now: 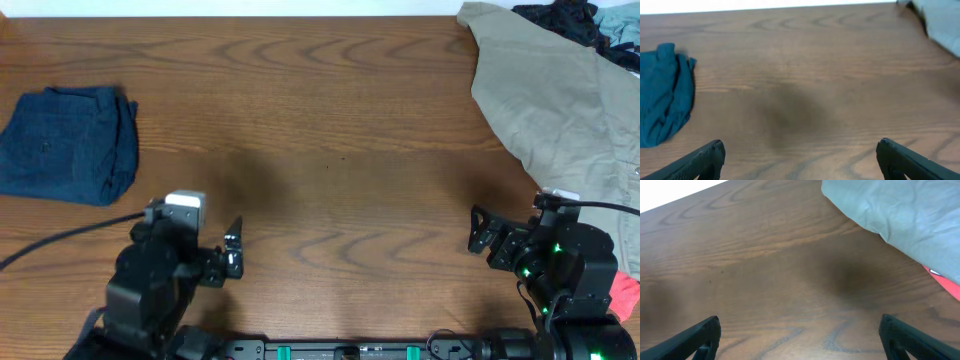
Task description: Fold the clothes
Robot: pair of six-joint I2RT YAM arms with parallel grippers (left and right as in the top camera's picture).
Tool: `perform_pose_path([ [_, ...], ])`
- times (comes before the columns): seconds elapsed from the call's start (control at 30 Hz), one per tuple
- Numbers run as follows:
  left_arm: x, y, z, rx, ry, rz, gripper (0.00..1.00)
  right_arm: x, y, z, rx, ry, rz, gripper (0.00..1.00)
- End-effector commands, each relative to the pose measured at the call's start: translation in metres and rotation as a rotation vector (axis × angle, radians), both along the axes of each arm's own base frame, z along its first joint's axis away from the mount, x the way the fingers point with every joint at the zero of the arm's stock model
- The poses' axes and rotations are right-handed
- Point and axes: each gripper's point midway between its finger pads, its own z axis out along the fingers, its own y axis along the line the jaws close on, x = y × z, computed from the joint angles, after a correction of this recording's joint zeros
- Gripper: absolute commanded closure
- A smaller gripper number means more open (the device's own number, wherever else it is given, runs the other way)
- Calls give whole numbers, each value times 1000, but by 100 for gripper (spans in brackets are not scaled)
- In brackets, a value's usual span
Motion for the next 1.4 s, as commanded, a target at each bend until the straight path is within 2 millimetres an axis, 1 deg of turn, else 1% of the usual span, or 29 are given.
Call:
perform_pose_path([
  [0.0,-2,3,4,-4,-26,16,2,-1,-5,3,-27,0,-9,1],
  [1.27,-2,3,3,-3,-25,15,2,-2,-5,0,-27,6,-9,1],
  [1.37,-2,3,3,-3,-25,16,2,-5,-5,-14,-27,11,-10,1],
])
